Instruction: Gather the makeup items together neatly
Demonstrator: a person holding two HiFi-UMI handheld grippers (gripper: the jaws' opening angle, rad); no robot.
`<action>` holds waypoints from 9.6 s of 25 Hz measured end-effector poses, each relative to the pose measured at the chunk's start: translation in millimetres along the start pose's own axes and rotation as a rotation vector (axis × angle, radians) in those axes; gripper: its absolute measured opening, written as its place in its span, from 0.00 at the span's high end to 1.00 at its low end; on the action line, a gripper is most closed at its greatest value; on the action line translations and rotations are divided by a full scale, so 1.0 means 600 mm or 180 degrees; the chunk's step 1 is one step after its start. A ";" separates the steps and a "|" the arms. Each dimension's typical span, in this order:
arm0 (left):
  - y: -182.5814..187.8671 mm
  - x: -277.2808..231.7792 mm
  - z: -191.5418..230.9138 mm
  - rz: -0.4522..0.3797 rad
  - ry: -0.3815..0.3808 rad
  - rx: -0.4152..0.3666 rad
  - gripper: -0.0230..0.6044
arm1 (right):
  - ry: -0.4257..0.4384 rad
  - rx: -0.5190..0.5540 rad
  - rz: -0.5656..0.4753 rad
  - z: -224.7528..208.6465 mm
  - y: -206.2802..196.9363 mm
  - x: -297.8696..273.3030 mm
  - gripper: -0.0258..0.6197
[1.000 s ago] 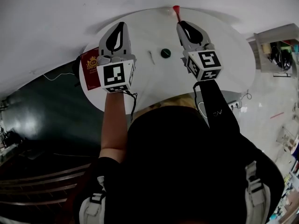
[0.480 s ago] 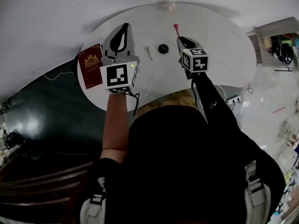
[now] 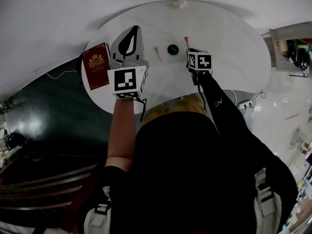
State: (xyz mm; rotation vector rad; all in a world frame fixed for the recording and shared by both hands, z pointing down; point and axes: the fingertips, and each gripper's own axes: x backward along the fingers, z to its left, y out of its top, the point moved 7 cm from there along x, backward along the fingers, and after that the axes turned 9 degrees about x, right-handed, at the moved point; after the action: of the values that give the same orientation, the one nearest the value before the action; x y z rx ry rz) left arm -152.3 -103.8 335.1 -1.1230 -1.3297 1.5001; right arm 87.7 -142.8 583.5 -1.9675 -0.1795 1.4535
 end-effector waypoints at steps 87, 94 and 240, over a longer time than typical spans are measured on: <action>-0.013 -0.030 0.009 0.0167 0.1167 -0.0137 0.95 | 0.0243 0.6298 0.0113 -0.101 0.344 -0.247 0.90; -0.010 -0.028 0.006 0.0175 0.1047 -0.0214 0.95 | 0.0088 0.5655 -0.0386 -0.089 0.378 -0.157 0.92; 0.037 -0.086 -0.152 -0.0150 0.0406 -0.0206 0.95 | 0.0360 0.1873 -0.2861 -0.070 0.265 0.322 0.95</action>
State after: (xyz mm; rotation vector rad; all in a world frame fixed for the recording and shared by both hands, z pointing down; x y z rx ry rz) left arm -50.9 -131.5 314.2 -1.1998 -1.3158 1.3374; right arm 152.7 -189.2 342.8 -1.2127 -0.4551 0.6847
